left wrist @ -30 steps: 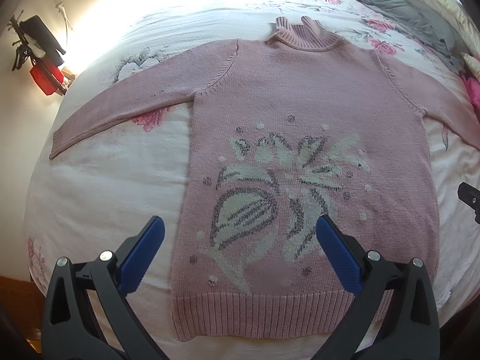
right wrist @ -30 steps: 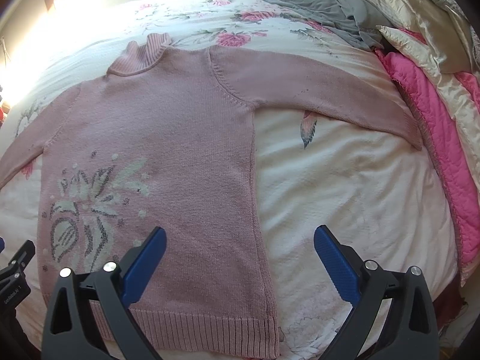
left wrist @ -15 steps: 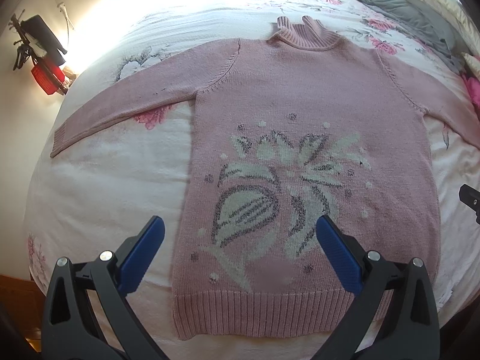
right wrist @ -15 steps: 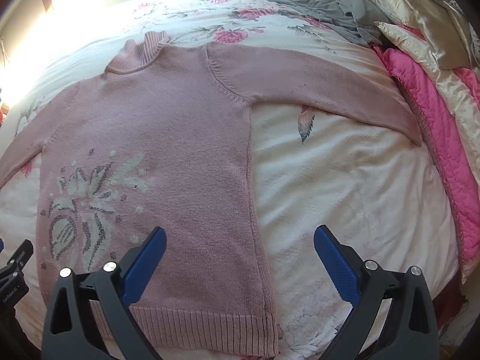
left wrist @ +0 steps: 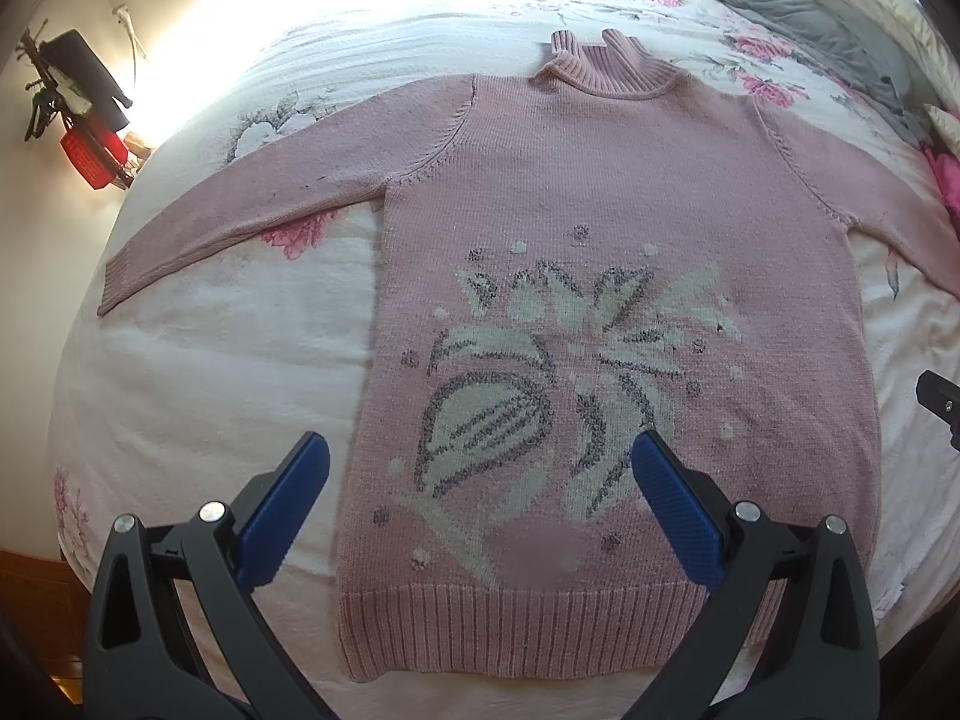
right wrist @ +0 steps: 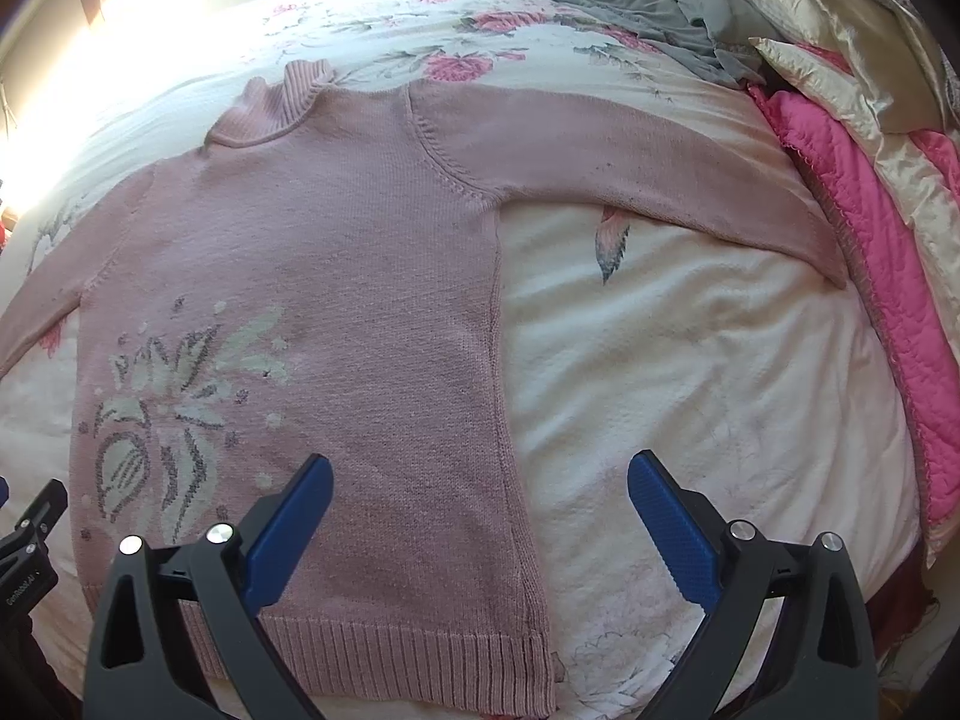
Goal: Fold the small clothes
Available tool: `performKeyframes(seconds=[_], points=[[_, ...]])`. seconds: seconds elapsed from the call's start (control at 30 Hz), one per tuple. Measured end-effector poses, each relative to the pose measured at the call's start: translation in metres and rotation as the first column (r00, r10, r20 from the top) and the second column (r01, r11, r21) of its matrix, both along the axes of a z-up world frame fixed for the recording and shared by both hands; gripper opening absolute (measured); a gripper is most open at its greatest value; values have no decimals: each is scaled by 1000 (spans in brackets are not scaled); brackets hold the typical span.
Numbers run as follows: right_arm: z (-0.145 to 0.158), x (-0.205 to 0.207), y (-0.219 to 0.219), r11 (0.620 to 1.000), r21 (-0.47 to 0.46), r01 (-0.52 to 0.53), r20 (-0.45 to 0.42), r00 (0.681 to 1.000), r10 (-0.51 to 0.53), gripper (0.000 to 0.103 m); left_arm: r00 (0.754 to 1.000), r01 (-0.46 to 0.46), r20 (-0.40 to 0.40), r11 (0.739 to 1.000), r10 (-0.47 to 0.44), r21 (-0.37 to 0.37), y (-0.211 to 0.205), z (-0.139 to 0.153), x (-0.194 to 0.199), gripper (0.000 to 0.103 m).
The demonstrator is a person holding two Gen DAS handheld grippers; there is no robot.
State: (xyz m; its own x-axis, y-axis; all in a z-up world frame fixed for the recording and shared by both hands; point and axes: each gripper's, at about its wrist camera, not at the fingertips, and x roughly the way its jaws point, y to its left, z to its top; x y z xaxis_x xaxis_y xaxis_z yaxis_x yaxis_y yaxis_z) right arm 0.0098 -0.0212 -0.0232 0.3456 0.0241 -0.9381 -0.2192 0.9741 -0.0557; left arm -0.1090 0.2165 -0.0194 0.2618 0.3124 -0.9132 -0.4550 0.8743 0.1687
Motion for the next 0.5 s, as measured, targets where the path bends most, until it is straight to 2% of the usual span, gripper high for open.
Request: performKeyframes(seconds=[0.5], points=[[-1,3,3,1000,1,-3,-5,1000,3,99,1000,-4,-7,1000,4,1,2,-3,1,100]])
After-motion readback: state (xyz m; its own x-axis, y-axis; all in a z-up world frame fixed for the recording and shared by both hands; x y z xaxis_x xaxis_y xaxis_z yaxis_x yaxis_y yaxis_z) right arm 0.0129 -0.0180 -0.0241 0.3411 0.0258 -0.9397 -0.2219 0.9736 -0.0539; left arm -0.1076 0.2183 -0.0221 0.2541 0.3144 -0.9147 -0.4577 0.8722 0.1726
